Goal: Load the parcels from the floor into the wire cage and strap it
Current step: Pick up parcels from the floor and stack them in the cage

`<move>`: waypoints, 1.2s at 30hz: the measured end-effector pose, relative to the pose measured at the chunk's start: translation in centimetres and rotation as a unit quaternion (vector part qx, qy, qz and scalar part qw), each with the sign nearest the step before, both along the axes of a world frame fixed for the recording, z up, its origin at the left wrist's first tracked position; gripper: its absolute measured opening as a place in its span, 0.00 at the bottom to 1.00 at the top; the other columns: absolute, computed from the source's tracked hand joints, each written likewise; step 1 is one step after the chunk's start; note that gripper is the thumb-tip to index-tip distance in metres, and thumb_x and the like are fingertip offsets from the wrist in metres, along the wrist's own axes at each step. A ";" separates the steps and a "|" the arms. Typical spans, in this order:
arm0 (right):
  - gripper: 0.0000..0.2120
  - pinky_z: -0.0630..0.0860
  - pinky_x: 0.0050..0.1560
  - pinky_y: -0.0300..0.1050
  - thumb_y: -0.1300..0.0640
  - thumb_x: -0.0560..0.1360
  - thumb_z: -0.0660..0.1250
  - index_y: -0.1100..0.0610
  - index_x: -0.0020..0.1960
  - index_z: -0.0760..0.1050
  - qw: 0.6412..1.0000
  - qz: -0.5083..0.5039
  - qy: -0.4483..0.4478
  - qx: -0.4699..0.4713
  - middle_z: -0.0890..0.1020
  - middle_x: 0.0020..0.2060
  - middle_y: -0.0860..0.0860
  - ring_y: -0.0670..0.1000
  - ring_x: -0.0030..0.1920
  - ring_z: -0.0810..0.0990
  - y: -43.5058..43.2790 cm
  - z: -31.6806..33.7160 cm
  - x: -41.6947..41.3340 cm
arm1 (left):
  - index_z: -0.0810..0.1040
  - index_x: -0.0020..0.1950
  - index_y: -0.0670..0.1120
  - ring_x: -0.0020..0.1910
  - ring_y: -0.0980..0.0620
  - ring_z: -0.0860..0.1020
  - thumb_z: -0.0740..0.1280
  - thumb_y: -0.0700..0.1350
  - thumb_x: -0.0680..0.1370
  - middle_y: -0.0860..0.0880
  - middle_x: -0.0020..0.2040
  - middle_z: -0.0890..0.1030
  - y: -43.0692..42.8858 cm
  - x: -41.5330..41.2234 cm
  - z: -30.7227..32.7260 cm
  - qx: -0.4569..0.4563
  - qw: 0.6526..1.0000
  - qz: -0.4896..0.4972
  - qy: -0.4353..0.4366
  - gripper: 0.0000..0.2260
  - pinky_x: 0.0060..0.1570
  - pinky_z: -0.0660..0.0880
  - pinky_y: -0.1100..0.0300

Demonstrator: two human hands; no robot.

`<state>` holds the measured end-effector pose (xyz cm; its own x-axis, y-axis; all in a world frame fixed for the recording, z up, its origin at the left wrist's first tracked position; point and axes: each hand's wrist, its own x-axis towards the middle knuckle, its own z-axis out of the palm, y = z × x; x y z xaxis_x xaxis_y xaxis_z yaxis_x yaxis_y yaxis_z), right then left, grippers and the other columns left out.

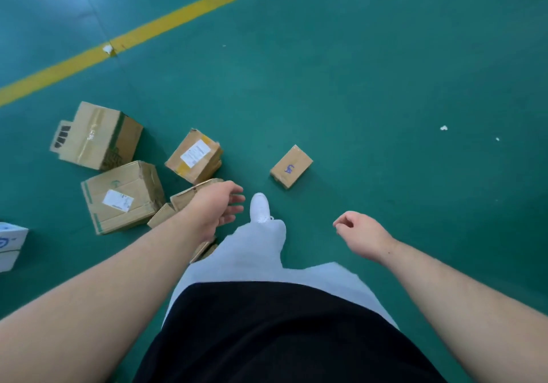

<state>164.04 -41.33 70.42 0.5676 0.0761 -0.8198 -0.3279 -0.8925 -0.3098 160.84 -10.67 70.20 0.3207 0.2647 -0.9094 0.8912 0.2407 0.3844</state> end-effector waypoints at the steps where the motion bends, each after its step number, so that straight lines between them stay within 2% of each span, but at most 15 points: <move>1: 0.09 0.71 0.41 0.41 0.53 0.81 0.60 0.51 0.55 0.78 1.000 0.016 0.006 -0.009 0.81 0.45 0.45 0.47 0.41 0.78 -0.3 -0.5 2.2 | 0.83 0.57 0.47 0.49 0.49 0.84 0.66 0.49 0.81 0.48 0.52 0.86 0.4 2.1 -0.4 0.004 1.000 -0.010 0.005 0.10 0.46 0.78 0.55; 6: 0.09 0.76 0.44 0.45 0.53 0.81 0.59 0.50 0.53 0.78 0.991 0.114 0.059 -0.040 0.83 0.46 0.46 0.49 0.45 0.82 -1.1 -2.9 9.8 | 0.80 0.59 0.46 0.48 0.49 0.84 0.64 0.48 0.81 0.48 0.51 0.85 0.8 8.3 -3.7 0.023 0.999 0.013 0.041 0.10 0.44 0.77 0.55; 9: 0.08 0.71 0.39 0.43 0.51 0.81 0.59 0.48 0.51 0.77 0.973 0.202 0.108 -0.038 0.82 0.44 0.44 0.44 0.42 0.79 -1.8 -7.8 15.3 | 0.81 0.59 0.48 0.50 0.49 0.84 0.64 0.49 0.81 0.48 0.53 0.85 -0.4 10.8 -9.2 0.006 0.996 0.017 0.091 0.11 0.45 0.77 0.55; 11: 0.09 0.72 0.39 0.42 0.51 0.81 0.58 0.48 0.52 0.77 0.958 0.256 0.123 -0.041 0.82 0.45 0.44 0.44 0.43 0.79 -2.2 -12.6 19.4 | 0.81 0.57 0.47 0.49 0.48 0.84 0.63 0.49 0.81 0.47 0.53 0.85 -1.6 11.9 -14.2 0.002 0.993 0.031 0.118 0.10 0.46 0.77 0.54; 14: 0.11 0.80 0.51 0.48 0.51 0.81 0.57 0.51 0.55 0.78 0.930 0.338 0.123 -0.077 0.84 0.49 0.49 0.53 0.49 0.82 -2.7 -22.3 25.8 | 0.80 0.55 0.46 0.50 0.47 0.83 0.63 0.48 0.81 0.47 0.53 0.85 -4.2 13.8 -23.0 -0.004 0.985 0.070 0.160 0.10 0.48 0.78 0.53; 19: 0.15 0.76 0.59 0.48 0.53 0.81 0.57 0.53 0.63 0.76 0.890 0.406 0.125 -0.163 0.81 0.61 0.52 0.57 0.60 0.78 -2.7 -38.9 33.2 | 0.77 0.61 0.45 0.53 0.45 0.84 0.63 0.47 0.81 0.45 0.57 0.83 -9.2 17.4 -37.6 -0.062 0.973 0.112 0.195 0.12 0.55 0.80 0.50; 22: 0.18 0.73 0.59 0.48 0.53 0.83 0.57 0.54 0.69 0.75 0.911 0.360 0.111 -0.169 0.78 0.67 0.54 0.59 0.66 0.76 -1.7 -47.9 34.8 | 0.72 0.68 0.44 0.56 0.45 0.83 0.67 0.45 0.78 0.46 0.61 0.80 -11.5 19.2 -45.3 -0.065 0.968 0.145 0.194 0.19 0.47 0.81 0.51; 23: 0.19 0.73 0.61 0.48 0.52 0.82 0.58 0.53 0.71 0.74 0.920 0.341 0.103 -0.165 0.78 0.68 0.54 0.59 0.67 0.76 -1.4 -50.5 35.0 | 0.71 0.70 0.44 0.61 0.44 0.81 0.67 0.44 0.78 0.47 0.63 0.78 -12.2 19.5 -47.5 -0.068 0.967 0.156 0.190 0.20 0.50 0.82 0.49; 24: 0.20 0.73 0.64 0.50 0.51 0.82 0.59 0.52 0.73 0.72 0.925 0.329 0.096 -0.165 0.77 0.69 0.54 0.60 0.67 0.76 -1.2 -52.6 35.0 | 0.69 0.72 0.45 0.65 0.43 0.78 0.66 0.42 0.80 0.47 0.66 0.76 -12.8 19.7 -49.2 -0.075 0.965 0.163 0.191 0.20 0.58 0.80 0.47; 26: 0.27 0.74 0.66 0.53 0.50 0.80 0.60 0.49 0.79 0.63 0.932 0.315 0.091 -0.157 0.74 0.72 0.54 0.61 0.67 0.76 -0.4 -57.3 34.4 | 0.66 0.76 0.46 0.72 0.41 0.72 0.61 0.39 0.83 0.45 0.75 0.70 -13.5 19.4 -53.2 -0.087 0.959 0.179 0.200 0.21 0.70 0.73 0.46; 28: 0.35 0.74 0.66 0.54 0.52 0.79 0.60 0.48 0.83 0.51 0.939 0.299 0.092 -0.140 0.70 0.76 0.54 0.62 0.67 0.75 0.4 -60.8 33.5 | 0.65 0.76 0.46 0.76 0.42 0.68 0.58 0.36 0.83 0.45 0.79 0.66 -13.4 18.9 -56.7 -0.087 0.956 0.191 0.204 0.21 0.73 0.69 0.46; 30: 0.38 0.71 0.68 0.52 0.54 0.79 0.60 0.46 0.84 0.46 0.956 0.250 0.096 -0.120 0.64 0.79 0.53 0.62 0.71 0.72 1.2 -63.2 32.7 | 0.70 0.70 0.45 0.76 0.43 0.68 0.57 0.33 0.81 0.47 0.78 0.67 -13.0 18.6 -59.7 -0.083 0.954 0.204 0.202 0.19 0.74 0.68 0.45; 32: 0.35 0.72 0.67 0.50 0.54 0.77 0.62 0.44 0.81 0.55 0.976 0.155 0.124 -0.085 0.69 0.75 0.51 0.59 0.69 0.73 2.0 -64.6 31.3 | 0.74 0.67 0.48 0.74 0.44 0.70 0.58 0.32 0.76 0.50 0.74 0.72 -12.6 18.5 -61.2 -0.097 0.954 0.209 0.193 0.23 0.72 0.69 0.47; 34: 0.28 0.76 0.61 0.48 0.54 0.73 0.66 0.48 0.73 0.68 0.985 0.023 0.161 -0.053 0.74 0.68 0.49 0.54 0.64 0.75 2.7 -64.6 30.2 | 0.75 0.68 0.50 0.71 0.46 0.72 0.60 0.33 0.73 0.53 0.70 0.75 -12.5 18.6 -60.9 -0.102 0.956 0.204 0.183 0.25 0.70 0.69 0.48; 36: 0.26 0.78 0.60 0.50 0.53 0.72 0.68 0.53 0.69 0.70 0.984 -0.054 0.165 -0.037 0.75 0.65 0.52 0.53 0.62 0.77 2.3 -62.8 29.2 | 0.76 0.66 0.49 0.67 0.46 0.74 0.64 0.36 0.71 0.52 0.66 0.77 -12.6 18.7 -58.5 -0.078 0.963 0.177 0.185 0.24 0.66 0.70 0.48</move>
